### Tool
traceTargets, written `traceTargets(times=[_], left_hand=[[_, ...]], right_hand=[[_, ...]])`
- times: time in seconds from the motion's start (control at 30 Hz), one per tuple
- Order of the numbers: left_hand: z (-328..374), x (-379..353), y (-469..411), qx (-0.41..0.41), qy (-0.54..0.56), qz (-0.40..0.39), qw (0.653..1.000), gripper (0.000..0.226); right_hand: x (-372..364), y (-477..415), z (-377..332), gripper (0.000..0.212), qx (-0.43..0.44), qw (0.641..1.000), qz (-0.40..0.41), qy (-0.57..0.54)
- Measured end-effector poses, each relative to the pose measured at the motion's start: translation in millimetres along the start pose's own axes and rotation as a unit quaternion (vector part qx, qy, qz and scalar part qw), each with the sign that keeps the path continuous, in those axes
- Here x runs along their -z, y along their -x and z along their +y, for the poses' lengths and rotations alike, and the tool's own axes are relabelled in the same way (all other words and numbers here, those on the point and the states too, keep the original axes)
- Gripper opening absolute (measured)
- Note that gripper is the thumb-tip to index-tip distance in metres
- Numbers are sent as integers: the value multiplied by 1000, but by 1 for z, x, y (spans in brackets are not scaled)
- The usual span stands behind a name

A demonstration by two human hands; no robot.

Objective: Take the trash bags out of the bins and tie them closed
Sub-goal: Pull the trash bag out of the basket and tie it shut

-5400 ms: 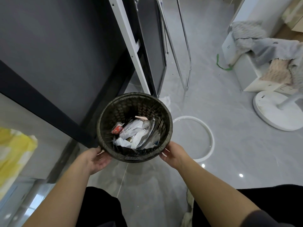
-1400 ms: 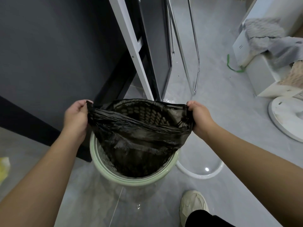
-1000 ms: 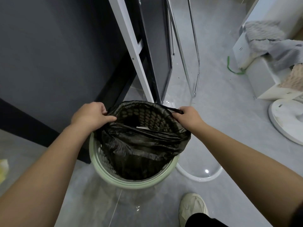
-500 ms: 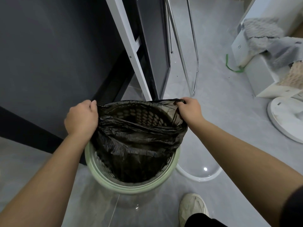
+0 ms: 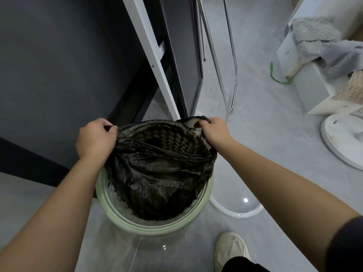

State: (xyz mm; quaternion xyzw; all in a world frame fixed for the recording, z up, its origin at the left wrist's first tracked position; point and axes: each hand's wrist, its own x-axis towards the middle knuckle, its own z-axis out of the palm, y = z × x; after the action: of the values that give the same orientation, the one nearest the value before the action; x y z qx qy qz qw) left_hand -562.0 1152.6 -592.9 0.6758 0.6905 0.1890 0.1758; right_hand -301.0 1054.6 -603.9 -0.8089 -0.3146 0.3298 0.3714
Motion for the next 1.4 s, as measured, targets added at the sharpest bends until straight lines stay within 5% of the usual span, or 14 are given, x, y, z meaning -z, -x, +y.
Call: traceTargets(times=[0.17,0.33,0.47,0.63,0.83,0.97,1.1,1.2,1.3,1.4], left_hand=[[3,0,10,-28,49,107,993,20],[4,13,15,-40,122,126,984,23],[3,37,21,-47,112,54,991,31],[1,62,35,-58,-44,-126,989,34],[16,62,74,-161,-11,-129,978,11],[39,50,99,-274,19,-147,950,55],[62,34,129,-388,-15,-275,880,104],[68,17,139,-424,-20,-344,837,118],[76,0,142,-452,-10,-338,825,103],[80,-12,138,-485,-10,-250,838,36]], right_hand=[[11,1,-7,30,27,989,87,-116],[21,17,-7,26,52,989,50,-127],[43,27,-10,22,95,995,-1,1],[69,66,-35,49,50,980,-150,121],[77,125,-50,48,-31,965,-204,164],[81,144,-58,46,-73,981,-160,84],[81,152,-56,46,-78,986,-134,60],[81,152,-51,44,-59,985,-138,82],[85,149,-49,41,-33,983,-135,116],[91,149,-48,39,-8,977,-140,159]])
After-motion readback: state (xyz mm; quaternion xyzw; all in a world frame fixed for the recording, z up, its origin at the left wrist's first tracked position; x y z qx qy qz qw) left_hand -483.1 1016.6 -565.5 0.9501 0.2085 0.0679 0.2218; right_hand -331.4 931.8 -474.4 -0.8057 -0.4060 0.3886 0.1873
